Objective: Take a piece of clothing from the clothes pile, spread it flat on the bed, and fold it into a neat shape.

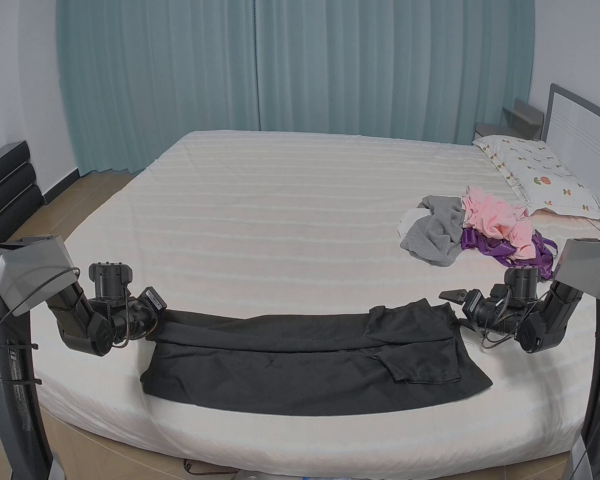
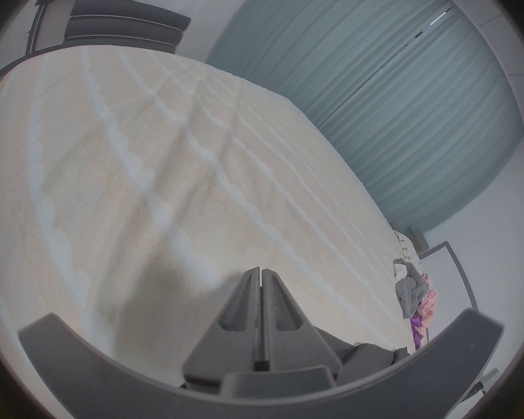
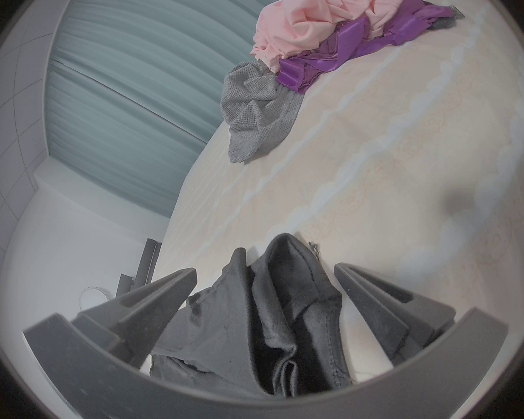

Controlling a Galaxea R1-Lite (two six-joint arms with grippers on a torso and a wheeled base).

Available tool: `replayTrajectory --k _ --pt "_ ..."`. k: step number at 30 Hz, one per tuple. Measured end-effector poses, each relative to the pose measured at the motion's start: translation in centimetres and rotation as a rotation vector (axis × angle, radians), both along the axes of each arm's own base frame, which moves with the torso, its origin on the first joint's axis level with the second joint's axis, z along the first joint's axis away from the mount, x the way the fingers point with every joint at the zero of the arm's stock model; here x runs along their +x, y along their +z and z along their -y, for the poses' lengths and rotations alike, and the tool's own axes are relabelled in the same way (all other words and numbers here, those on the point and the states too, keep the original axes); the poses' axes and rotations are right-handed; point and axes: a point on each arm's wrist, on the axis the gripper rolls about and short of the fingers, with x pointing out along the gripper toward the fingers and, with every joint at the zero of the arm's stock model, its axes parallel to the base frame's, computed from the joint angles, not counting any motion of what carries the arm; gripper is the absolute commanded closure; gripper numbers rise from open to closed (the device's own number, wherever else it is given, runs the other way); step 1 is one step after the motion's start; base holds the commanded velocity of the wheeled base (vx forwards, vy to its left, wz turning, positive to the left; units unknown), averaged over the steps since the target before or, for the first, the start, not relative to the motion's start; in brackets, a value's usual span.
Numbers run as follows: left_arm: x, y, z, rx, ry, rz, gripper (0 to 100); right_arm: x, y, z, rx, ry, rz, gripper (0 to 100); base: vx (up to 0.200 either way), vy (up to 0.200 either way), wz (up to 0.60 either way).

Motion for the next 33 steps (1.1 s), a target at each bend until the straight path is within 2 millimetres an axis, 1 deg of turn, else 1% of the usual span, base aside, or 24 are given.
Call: replayTrajectory --k 4,8,15,16,22,33 --pt "0.2 -0.1 -0.3 0.000 0.008 0.010 100 0.5 0.0 0.0 -0.018 -0.026 0.011 0 0.000 0.000 0.00" --pt "0.3 -0.6 -0.5 0.000 0.013 0.002 100 1.1 -0.3 -0.2 -0.036 -0.048 0.021 0 0.000 0.000 0.00" --pt "0.4 -1.1 -0.5 -0.001 0.014 -0.009 100 1.8 -0.8 -1.1 -0.040 -0.032 0.031 0 0.000 0.000 0.00" --pt "0.4 -1.1 -0.5 -0.002 0.014 -0.009 100 1.9 -0.9 -1.2 -0.042 -0.032 0.030 100 0.000 0.000 0.00" --pt "0.4 -1.3 -0.5 -0.002 0.015 -0.013 100 2.1 -1.2 -1.6 -0.064 -0.058 0.027 100 0.000 0.000 0.00" --pt "0.5 -1.5 -0.4 -0.003 0.013 -0.015 100 1.9 -0.8 0.0 -0.046 -0.111 0.030 100 0.000 0.000 0.00"
